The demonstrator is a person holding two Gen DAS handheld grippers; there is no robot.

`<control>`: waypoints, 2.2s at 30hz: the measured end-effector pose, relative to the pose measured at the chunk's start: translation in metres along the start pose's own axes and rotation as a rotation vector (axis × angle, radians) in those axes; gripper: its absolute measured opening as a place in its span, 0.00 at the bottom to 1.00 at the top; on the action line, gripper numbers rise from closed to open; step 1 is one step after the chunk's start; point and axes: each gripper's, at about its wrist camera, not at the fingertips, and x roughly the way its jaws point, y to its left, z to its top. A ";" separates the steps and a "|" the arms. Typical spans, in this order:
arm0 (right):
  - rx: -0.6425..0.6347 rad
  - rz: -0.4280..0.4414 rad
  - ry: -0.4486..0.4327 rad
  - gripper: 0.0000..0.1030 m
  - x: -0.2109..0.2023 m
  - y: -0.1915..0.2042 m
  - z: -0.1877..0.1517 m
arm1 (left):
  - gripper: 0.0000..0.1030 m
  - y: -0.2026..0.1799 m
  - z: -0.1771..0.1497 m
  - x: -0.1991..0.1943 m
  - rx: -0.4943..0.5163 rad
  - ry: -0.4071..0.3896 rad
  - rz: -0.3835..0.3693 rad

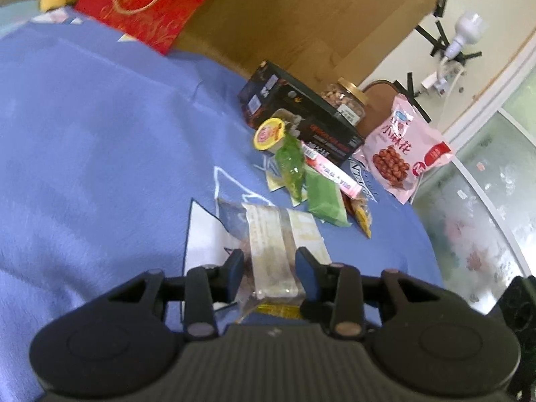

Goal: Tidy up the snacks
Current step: 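Lift the clear bag with the left gripper and drop it into the tin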

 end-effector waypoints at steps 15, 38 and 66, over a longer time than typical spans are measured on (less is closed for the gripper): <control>0.028 0.007 0.069 0.58 0.007 -0.006 -0.007 | 0.37 0.014 0.005 -0.004 -0.025 0.006 -0.016; -0.004 -0.046 -0.004 0.42 0.012 -0.011 -0.003 | 0.36 -0.026 0.013 -0.001 0.135 -0.030 0.014; 0.163 -0.339 -0.158 0.45 0.066 -0.209 0.081 | 0.36 -0.114 0.199 0.190 0.238 -0.037 -0.065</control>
